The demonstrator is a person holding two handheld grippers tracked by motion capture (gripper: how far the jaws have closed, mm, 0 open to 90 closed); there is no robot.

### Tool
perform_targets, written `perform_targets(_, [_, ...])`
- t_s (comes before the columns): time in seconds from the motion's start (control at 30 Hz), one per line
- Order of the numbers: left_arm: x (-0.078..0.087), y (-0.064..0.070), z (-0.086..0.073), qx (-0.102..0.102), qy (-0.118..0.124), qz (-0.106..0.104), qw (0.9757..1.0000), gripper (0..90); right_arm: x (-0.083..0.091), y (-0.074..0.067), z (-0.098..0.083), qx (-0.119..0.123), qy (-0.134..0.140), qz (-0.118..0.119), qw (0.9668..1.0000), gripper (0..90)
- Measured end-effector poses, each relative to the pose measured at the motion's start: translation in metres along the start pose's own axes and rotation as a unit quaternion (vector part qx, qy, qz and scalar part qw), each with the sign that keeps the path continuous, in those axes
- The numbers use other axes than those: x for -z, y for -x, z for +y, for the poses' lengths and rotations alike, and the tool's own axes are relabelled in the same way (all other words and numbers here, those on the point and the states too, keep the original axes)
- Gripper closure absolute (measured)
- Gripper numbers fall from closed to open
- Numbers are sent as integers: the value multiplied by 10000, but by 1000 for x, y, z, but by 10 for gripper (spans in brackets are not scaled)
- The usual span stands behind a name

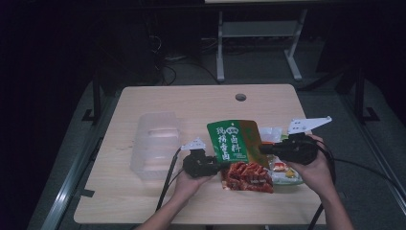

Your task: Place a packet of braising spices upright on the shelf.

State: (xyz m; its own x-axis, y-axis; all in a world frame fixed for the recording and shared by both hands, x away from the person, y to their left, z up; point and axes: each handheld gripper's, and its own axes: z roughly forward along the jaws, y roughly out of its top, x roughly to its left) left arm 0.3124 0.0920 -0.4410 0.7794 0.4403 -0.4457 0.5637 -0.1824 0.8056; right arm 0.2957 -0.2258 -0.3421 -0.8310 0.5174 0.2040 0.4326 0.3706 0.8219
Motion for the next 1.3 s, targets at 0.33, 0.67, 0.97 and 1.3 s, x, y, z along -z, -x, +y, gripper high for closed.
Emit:
perform_targets(0.33, [17, 11, 4, -449, 17, 474, 9979, 836, -5, -7, -9, -138, 314, 119, 9993, 897])
perform_targets(0.67, [21, 19, 2, -860, -110, 760, 9933, 842, -20, 2, -28, -359, 0, 139, 9993, 838])
perform_targets(0.97, [23, 21, 0, -943, -122, 792, 9923, 840, -37, 1, -24, -350, -108, 233, 9991, 637])
perform_targets(1.3, [28, 23, -3, -941, -124, 761, 9926, 812, -47, -3, -23, -281, -269, 136, 9992, 876])
